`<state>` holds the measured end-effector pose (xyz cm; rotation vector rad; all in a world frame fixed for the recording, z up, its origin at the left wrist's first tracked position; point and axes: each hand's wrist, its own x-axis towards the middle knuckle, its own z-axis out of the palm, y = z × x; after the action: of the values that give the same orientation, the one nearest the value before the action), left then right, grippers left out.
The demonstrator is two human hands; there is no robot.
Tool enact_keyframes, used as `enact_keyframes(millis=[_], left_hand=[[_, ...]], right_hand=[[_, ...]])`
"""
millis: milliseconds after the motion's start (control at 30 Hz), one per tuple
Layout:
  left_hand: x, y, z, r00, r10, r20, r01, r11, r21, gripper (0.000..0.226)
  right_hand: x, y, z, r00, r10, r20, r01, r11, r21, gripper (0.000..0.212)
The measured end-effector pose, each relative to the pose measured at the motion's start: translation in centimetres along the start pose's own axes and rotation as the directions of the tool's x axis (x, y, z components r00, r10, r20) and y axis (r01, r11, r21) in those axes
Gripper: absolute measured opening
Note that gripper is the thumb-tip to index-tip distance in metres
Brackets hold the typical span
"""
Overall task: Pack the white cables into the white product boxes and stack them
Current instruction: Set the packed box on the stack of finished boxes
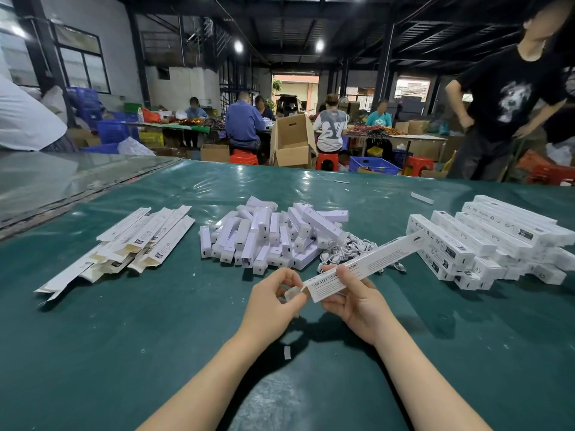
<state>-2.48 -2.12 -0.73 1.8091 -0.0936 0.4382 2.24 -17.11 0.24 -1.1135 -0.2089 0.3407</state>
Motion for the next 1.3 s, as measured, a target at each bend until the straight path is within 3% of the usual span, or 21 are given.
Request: enact_keyframes(millis=[367, 500, 700, 867, 1000, 1200, 1300], left_hand=[[0.27, 0.02, -0.27, 0.998, -0.043, 0.056, 0.044, 0.999, -0.024, 0.013], [-0.04, 0.05, -0.12, 0.995, 0.000, 0.103, -0.008, 0.997, 0.073, 0.023], [0.06, 0.38, -0.13, 0.993, 0.119, 0.000, -0.119, 0.992, 0.050, 0.031], [0.55, 0.06, -0.65, 0.998, -0.054, -0.017, 0.049, 0.974, -0.221, 0.039], [0.71, 0.22, -0.65, 0.987, -0.130, 0.092, 0.158, 0.881, -0.446, 0.021], [0.56, 0.39, -0.68, 0.978, -0.157, 0.135, 0.203, 0.864, -0.461, 0.023], [0.55, 0.50, -0.67, 0.976, -0.164, 0.142, 0.213, 0.845, -0.490, 0.030]], right_hand=[[0.36, 0.27, -0.46, 1.000, -0.012, -0.001, 0.012, 0.999, 0.031, 0.029], [0.54, 0.30, -0.73, 1.000, -0.008, 0.001, 0.008, 0.998, 0.056, 0.027], [0.44, 0.28, -0.96, 0.995, -0.038, 0.089, 0.036, 0.999, 0.020, 0.031], [0.14, 0.51, -0.78, 0.989, -0.036, 0.147, 0.040, 0.999, -0.022, 0.035], [0.24, 0.13, -0.94, 0.990, -0.033, 0.139, 0.022, 0.996, 0.082, 0.035], [0.08, 0.05, -0.90, 0.982, 0.004, 0.191, -0.027, 0.993, 0.117, 0.054], [0.21, 0.11, -0.90, 0.981, 0.015, 0.193, -0.044, 0.988, 0.147, 0.087]])
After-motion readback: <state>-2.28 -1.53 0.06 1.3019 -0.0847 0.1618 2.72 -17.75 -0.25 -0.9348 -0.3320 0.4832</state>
